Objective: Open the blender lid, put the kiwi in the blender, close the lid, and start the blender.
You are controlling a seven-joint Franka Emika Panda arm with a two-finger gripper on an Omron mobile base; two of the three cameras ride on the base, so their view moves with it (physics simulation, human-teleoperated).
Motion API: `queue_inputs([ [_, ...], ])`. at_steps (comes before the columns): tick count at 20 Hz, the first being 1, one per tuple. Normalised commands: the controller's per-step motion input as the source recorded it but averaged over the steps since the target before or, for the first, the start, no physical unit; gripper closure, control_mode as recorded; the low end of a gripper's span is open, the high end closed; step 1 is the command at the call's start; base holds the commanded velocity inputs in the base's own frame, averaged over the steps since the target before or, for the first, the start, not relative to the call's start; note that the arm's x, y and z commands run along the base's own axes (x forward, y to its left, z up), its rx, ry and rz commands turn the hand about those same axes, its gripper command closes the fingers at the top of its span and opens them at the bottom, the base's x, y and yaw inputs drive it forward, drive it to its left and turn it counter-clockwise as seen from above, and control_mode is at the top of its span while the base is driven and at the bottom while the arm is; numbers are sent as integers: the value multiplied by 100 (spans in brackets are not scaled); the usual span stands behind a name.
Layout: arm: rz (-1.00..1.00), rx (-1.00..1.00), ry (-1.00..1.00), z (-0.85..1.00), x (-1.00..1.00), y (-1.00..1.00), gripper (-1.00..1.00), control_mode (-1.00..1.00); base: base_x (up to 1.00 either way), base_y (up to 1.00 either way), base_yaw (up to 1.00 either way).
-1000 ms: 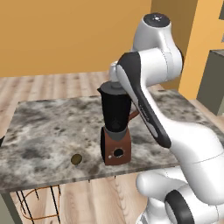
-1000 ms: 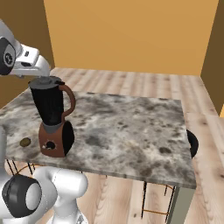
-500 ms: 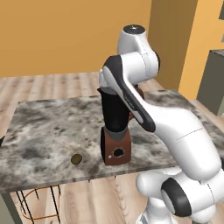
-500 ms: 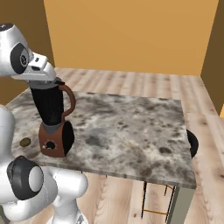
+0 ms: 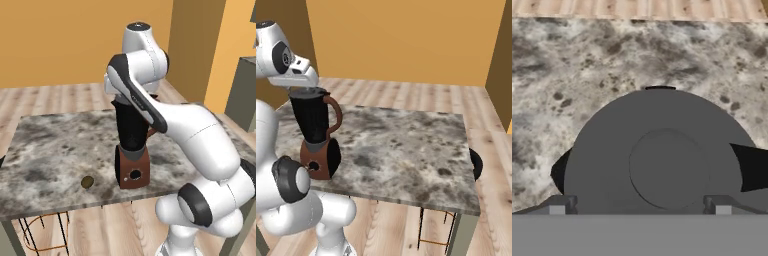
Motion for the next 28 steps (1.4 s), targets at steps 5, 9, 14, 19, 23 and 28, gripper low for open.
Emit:
queue_inputs([
  [5,0,1,0,-2,5,-18,-100,-100,0,0,0],
  [9,0,1,0,0,0,-13,-100,-100,0,0,0],
  [14,0,1,0,-5,2,-5,-100,-100,0,0,0],
  [19,0,0,2,-19,12,1,-100,-100,0,0,0],
  [23,0,0,1,-27,5,0,-100,-100,0,0,0],
  [28,0,0,2,-34,9,2,100,-100,0,0,0],
])
